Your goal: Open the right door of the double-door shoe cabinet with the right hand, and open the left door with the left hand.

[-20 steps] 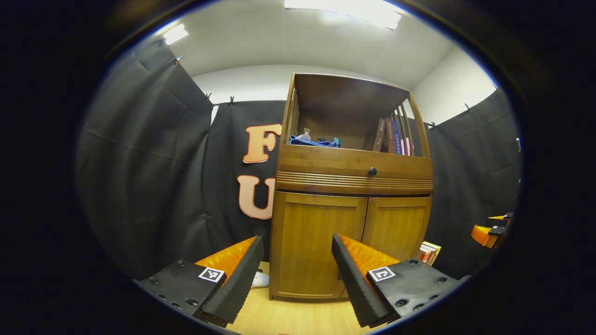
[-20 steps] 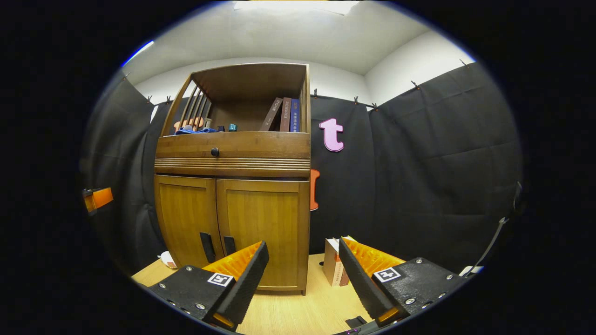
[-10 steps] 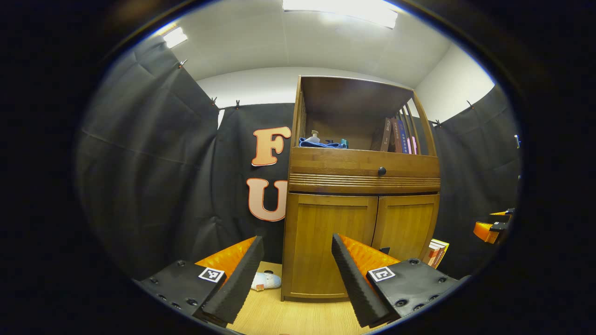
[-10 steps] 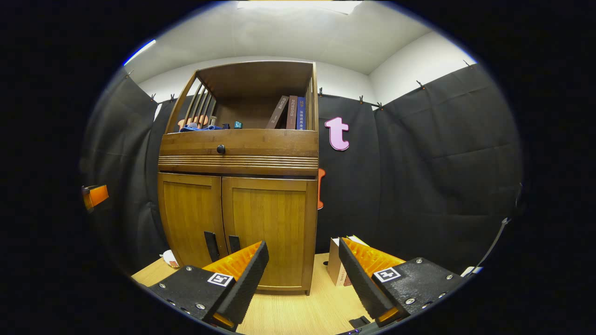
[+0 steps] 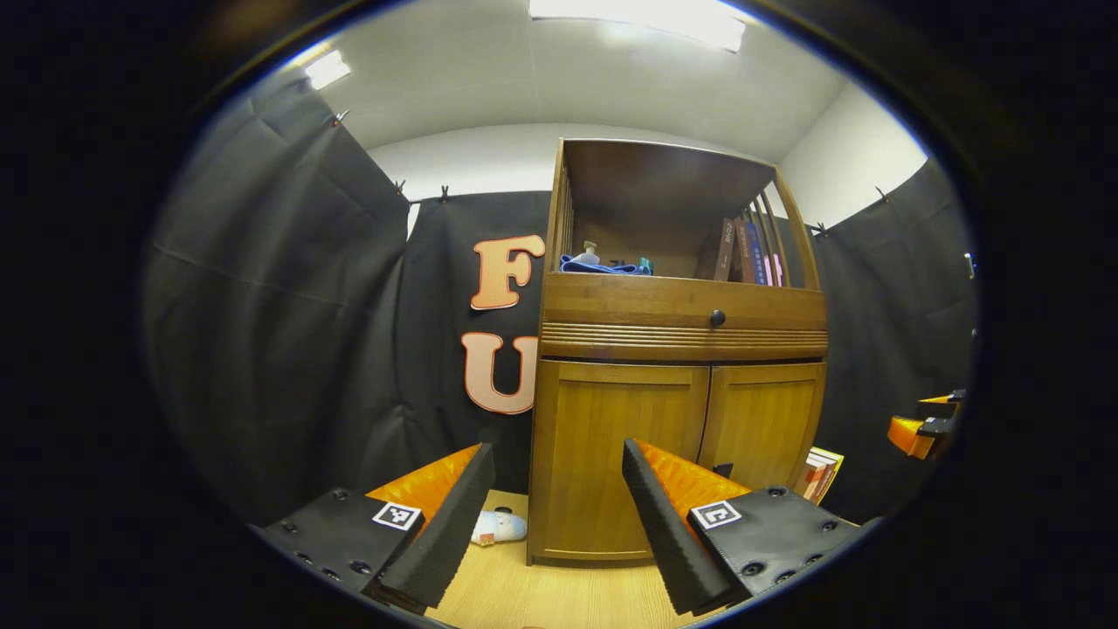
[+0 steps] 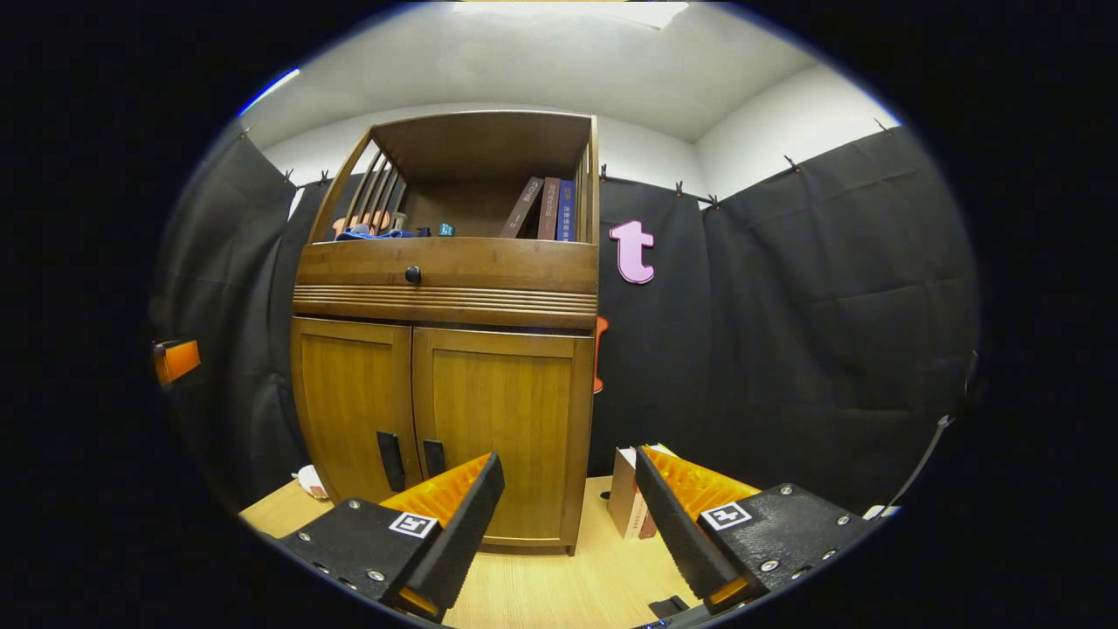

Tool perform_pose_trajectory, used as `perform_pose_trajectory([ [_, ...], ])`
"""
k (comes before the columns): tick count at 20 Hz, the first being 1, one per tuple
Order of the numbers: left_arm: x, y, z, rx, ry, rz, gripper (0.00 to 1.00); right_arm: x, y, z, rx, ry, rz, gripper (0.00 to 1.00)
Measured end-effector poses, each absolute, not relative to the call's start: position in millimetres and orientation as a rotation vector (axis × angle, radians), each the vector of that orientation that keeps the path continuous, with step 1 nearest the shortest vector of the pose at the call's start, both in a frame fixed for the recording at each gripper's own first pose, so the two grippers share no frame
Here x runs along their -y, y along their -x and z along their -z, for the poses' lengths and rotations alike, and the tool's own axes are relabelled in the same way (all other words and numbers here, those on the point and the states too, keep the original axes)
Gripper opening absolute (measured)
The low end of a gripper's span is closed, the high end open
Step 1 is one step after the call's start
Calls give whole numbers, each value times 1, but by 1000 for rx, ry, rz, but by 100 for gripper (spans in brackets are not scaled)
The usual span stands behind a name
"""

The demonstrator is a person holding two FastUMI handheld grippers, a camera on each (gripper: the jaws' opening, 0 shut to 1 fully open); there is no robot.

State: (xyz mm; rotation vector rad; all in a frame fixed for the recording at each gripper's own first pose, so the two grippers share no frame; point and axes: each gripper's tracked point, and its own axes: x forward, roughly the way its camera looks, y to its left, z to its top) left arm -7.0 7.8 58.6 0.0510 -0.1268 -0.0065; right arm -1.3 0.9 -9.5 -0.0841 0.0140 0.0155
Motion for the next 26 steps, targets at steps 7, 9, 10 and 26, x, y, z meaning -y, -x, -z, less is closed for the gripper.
perform_pose_trajectory([
  [7, -2, 8, -48, 119, -40, 8, 95, -47, -28, 48, -15, 47, -102, 94],
  [9, -6, 14, -35, 95, -41, -8, 94, -74, -47, 72, -50, -2, -153, 94],
  [10, -9, 19, -28, 83, -37, -15, 94, -91, -59, 85, -69, -15, -183, 94],
  [26, -109, 85, 5, 19, -21, -253, 94, -190, -218, 221, -281, -64, -223, 37],
])
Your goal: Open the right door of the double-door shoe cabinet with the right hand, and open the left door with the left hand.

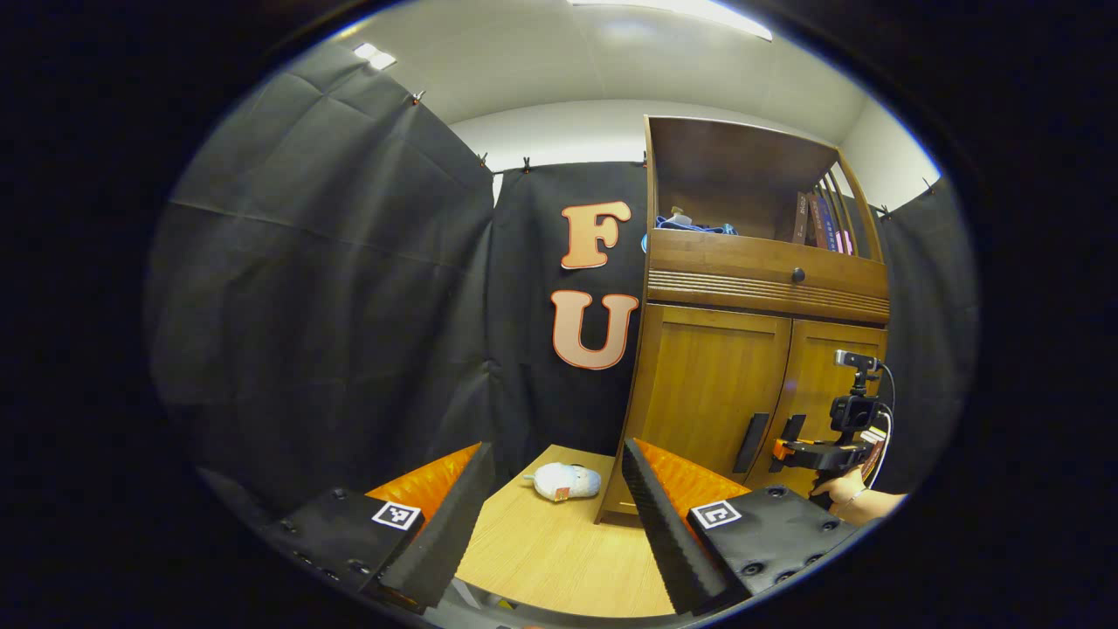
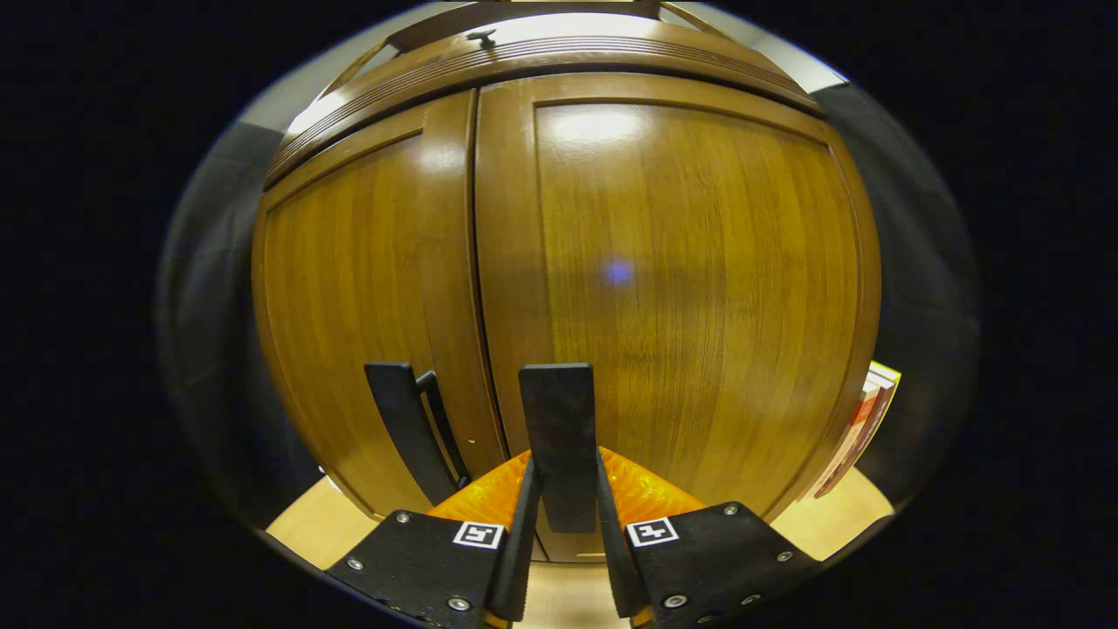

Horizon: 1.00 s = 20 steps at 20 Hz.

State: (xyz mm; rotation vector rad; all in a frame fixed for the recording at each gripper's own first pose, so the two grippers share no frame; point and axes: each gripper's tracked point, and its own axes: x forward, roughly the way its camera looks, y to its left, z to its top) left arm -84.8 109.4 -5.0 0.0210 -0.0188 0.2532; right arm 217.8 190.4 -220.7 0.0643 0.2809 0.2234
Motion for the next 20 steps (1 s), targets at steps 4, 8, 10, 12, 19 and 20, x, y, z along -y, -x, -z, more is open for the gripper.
perform_pose_trajectory([
  [4, -100, 76, 2, 25, -44, -230, 94, -179, -184, 215, -247, 1, -243, 30],
  [8, -94, 69, 2, 35, -35, -208, 94, -148, -131, 210, -222, 22, -218, 27],
  [10, -93, 63, 5, 29, -27, -201, 94, -128, -105, 206, -213, 44, -213, 27],
  [12, -91, 54, 10, 21, -20, -189, 94, -110, -91, 205, -223, 41, -211, 27],
  [19, -50, 15, 22, 6, 4, -81, 94, -47, -46, 195, -245, 20, -126, 14],
  [20, -42, 9, 24, 3, 4, -64, 96, -37, -42, 194, -250, 21, -113, 11],
])
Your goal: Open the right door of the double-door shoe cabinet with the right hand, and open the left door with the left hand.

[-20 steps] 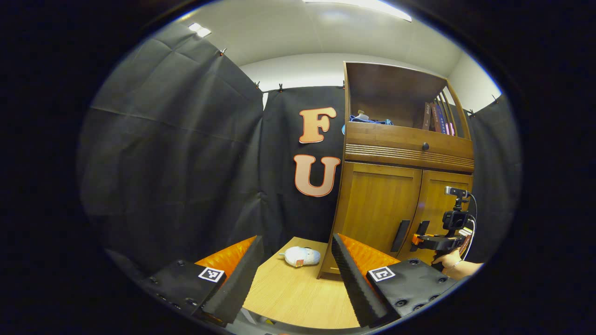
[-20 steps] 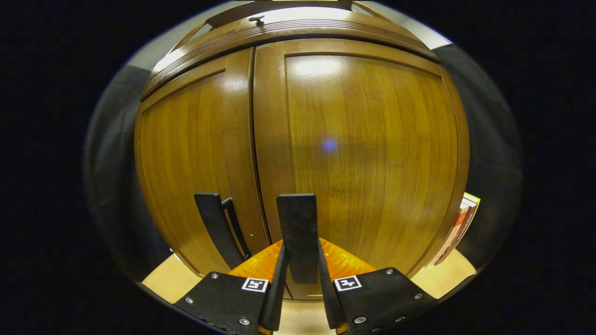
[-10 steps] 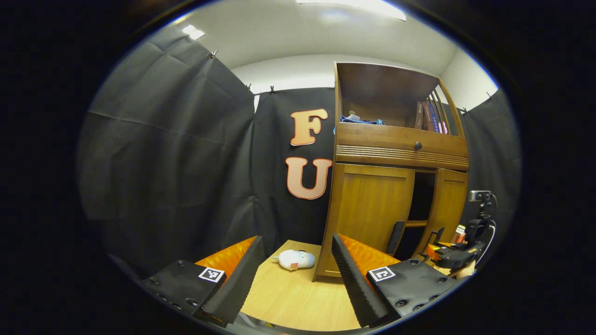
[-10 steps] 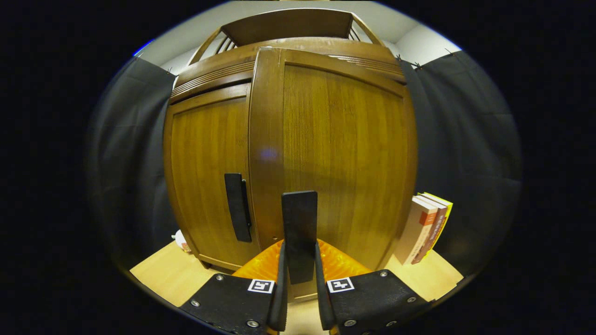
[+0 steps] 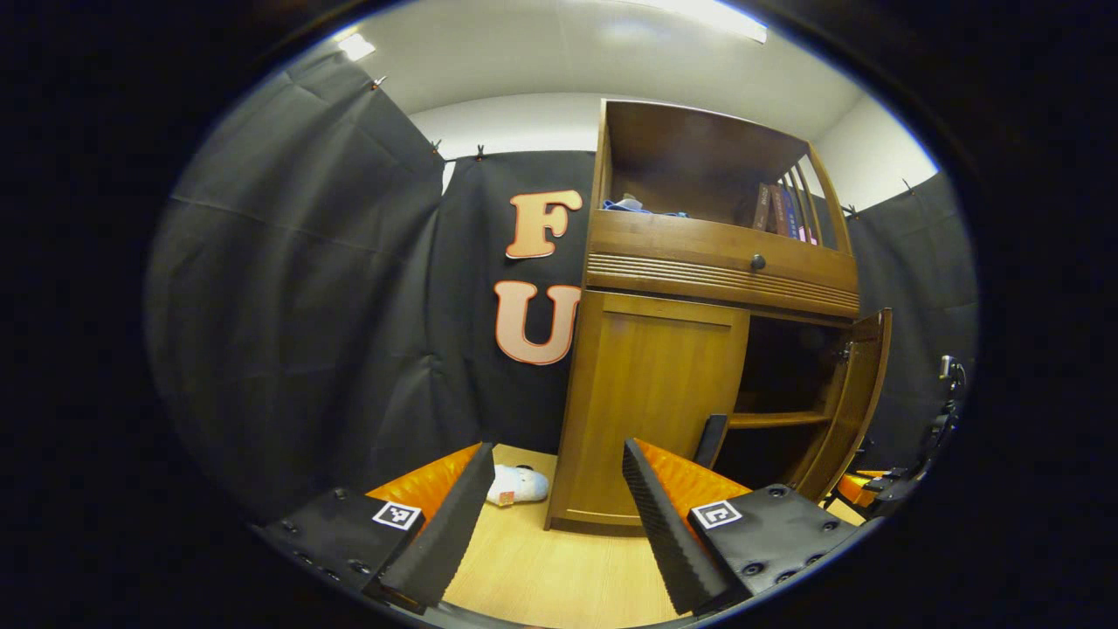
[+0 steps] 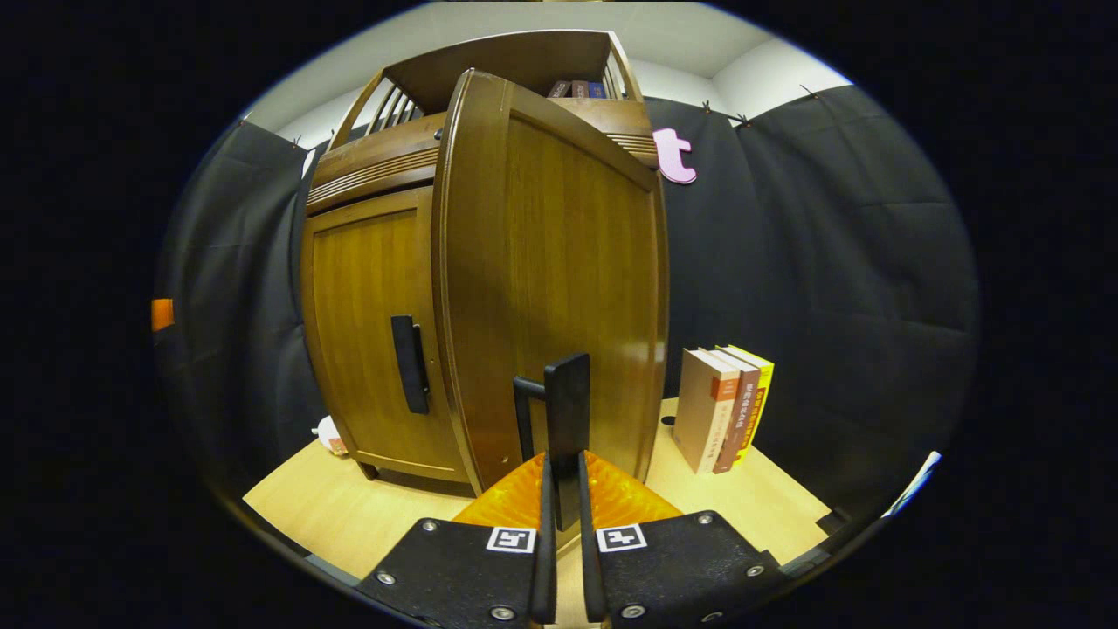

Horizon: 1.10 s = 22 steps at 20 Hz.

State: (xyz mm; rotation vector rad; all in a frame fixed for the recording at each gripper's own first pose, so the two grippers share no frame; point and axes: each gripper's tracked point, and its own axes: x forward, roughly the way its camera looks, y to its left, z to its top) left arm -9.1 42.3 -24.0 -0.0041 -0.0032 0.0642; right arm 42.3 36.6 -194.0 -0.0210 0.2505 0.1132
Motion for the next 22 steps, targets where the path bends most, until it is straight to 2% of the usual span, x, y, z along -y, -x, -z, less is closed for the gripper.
perform_pose_trajectory([
  [1, -35, 4, 26, -2, 6, -47, 94, -27, -39, 194, -257, 20, -101, 10],
  [2, -26, -1, 29, -6, 10, -30, 96, -16, -36, 193, -261, 18, -85, 12],
  [3, -18, -4, 32, -11, 13, -13, 96, -2, -30, 190, -262, 15, -64, 6],
  [4, -12, -7, 35, -15, 15, 3, 94, 11, -30, 190, -259, 13, -40, 3],
  [5, -5, -9, 37, -19, 15, 15, 96, 27, -28, 188, -258, 13, -14, 8],
  [6, 1, -11, 39, -24, 15, 26, 96, 39, -28, 188, -257, 14, 3, 0],
  [7, 6, -13, 41, -27, 14, 36, 94, 51, -29, 188, -261, 12, 20, 0],
  [8, 14, -17, 43, -30, 14, 45, 94, 61, -29, 188, -264, 11, 27, 5],
  [9, 19, -19, 45, -35, 14, 53, 94, 67, -29, 188, -260, 7, 20, 5],
  [10, 24, -20, 46, -39, 15, 61, 94, 75, -25, 183, -254, 3, 4, 0],
  [13, 40, -29, 51, -44, 23, 83, 97, 96, -27, 184, -248, 14, -12, 0],
  [14, 45, -34, 53, -47, 25, 87, 94, 103, -28, 184, -250, 12, -13, 0],
  [18, 58, -49, 56, -38, 12, 102, 94, 120, -28, 184, -249, -3, -39, 0],
  [19, 62, -54, 57, -34, 10, 108, 94, 129, -24, 182, -240, 9, -31, 7],
  [20, 69, -59, 59, -30, 7, 115, 94, 139, -20, 178, -232, 10, -23, 2],
  [21, 75, -67, 62, -29, 4, 126, 94, 149, -15, 173, -220, 1, -5, 7],
  [22, 82, -75, 67, -30, 3, 133, 94, 154, -9, 170, -212, -9, -2, 7],
])
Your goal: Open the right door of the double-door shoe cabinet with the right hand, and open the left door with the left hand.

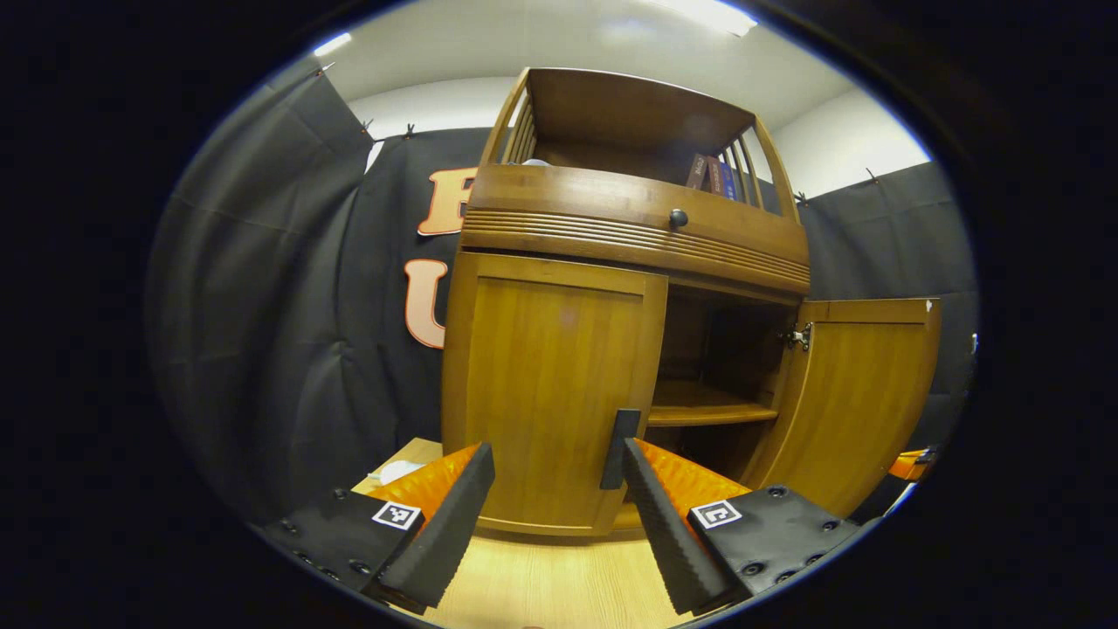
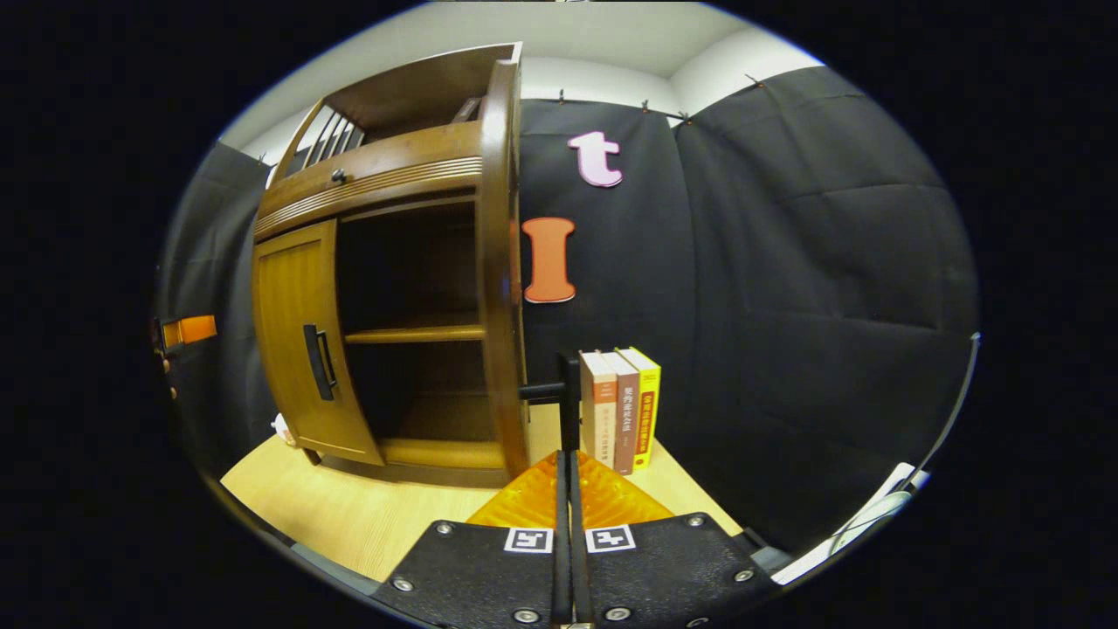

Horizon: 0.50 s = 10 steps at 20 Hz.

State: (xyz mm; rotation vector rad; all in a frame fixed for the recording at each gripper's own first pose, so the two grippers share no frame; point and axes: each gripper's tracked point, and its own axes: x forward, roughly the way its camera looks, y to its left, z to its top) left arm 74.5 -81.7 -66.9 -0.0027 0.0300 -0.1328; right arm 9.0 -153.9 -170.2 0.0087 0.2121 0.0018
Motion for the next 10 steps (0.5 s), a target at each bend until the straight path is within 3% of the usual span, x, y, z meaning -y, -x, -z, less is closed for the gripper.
perform_pose_trajectory([
  [1, 89, -81, 72, -34, 3, 139, 94, 160, -5, 167, -206, -1, 13, 0],
  [2, 96, -88, 76, -39, 1, 146, 94, 166, 0, 165, -199, 18, 28, 5],
  [7, 133, -126, 96, -45, -14, 194, 94, 180, 10, 157, -172, 19, 96, 51],
  [8, 140, -136, 99, -42, -19, 204, 94, 182, 11, 155, -166, 9, 108, 73],
  [10, 149, -155, 110, -52, -48, 215, 94, 184, 17, 152, -157, -11, 125, 78],
])
